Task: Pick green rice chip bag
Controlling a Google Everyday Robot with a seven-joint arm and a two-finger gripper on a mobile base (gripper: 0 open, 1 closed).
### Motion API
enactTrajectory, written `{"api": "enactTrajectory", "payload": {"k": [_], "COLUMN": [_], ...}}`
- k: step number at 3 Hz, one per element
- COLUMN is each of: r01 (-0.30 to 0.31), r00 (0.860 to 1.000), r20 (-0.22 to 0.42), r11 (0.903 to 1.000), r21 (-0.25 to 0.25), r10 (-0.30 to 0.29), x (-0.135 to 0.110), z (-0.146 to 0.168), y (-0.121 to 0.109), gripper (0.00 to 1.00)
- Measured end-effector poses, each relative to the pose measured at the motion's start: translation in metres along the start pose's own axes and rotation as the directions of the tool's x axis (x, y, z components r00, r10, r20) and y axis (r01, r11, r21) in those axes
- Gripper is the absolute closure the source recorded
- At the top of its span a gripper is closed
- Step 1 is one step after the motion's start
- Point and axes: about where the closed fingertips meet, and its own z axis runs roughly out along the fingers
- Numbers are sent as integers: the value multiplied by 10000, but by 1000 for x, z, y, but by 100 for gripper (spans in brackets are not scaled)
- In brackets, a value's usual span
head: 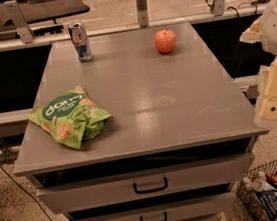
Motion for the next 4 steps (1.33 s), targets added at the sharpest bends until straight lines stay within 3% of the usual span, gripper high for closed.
{"api": "enactTrajectory", "payload": {"k": [1, 2, 3, 4], "r01": [0, 231, 761, 1417], "r00": [10000, 9970, 9793, 9425], "r20": [1, 745, 1928, 3157], "r11": [10000, 9993, 9946, 9867], "r21": [2, -285, -708, -791], "r10": [0, -209, -612, -1100], "x": [0, -26, -79, -144], "z": [0, 18, 52, 80], "y": [0, -3, -6, -7], "gripper": [0, 0, 0, 0]}}
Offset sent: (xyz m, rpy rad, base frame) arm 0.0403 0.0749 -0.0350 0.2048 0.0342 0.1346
